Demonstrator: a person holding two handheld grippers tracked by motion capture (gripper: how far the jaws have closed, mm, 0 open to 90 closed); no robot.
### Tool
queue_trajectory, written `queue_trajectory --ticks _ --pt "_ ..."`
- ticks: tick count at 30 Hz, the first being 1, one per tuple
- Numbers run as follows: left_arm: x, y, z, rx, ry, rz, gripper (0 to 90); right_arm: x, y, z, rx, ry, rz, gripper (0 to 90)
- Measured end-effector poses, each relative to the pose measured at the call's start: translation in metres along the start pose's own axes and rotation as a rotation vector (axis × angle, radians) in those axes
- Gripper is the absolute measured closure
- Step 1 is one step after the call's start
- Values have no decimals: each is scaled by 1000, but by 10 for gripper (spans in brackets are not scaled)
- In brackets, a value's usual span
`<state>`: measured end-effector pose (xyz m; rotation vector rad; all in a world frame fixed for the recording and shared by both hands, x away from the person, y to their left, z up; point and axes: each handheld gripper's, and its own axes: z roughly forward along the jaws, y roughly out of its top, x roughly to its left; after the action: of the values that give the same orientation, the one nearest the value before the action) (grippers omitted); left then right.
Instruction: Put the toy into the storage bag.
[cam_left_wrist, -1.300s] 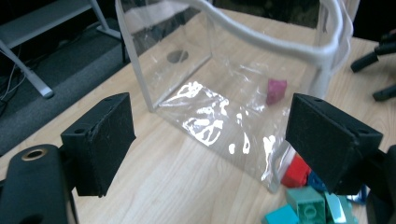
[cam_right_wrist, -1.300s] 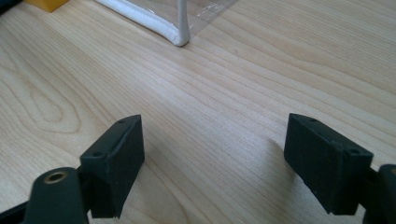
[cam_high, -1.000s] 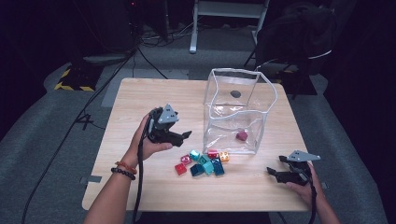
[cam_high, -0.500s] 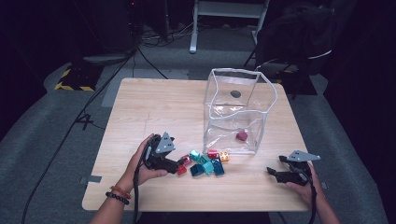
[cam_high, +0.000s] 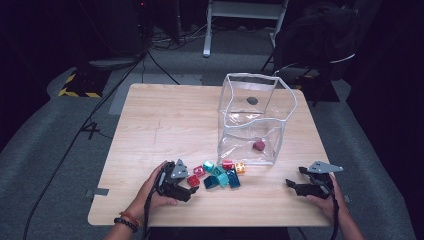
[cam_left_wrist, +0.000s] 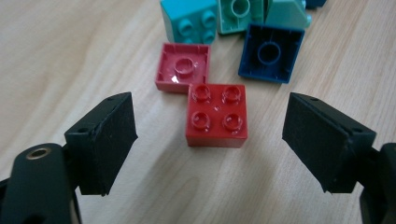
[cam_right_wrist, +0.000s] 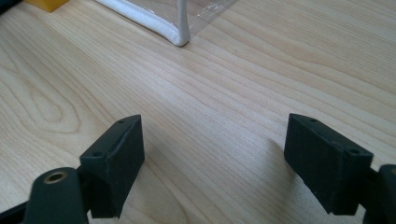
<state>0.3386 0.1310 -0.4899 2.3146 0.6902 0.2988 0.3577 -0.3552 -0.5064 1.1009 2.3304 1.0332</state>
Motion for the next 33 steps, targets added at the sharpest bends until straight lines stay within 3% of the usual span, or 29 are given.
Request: queue_trajectory --ticks 4,7,13,19,20,28,33 --pt "-3 -2 10 25 -4 2 198 0 0 0 0 0 0 205" --pt "-2 -1 13 17 -42 11 282 0 0 0 2 0 1 205" --pt "0 2 15 19 -25 1 332 0 0 0 2 0 1 205" --pt "6 1 14 -2 -30 -14 536 0 0 0 2 0 0 205" --pt "9 0 11 -19 -54 -10 587 0 0 0 2 0 0 205" --pt "23 3 -3 -37 -44 -39 588 0 0 0 0 0 1 205" --pt "39 11 -18 -91 -26 -70 588 0 0 0 2 0 0 206"
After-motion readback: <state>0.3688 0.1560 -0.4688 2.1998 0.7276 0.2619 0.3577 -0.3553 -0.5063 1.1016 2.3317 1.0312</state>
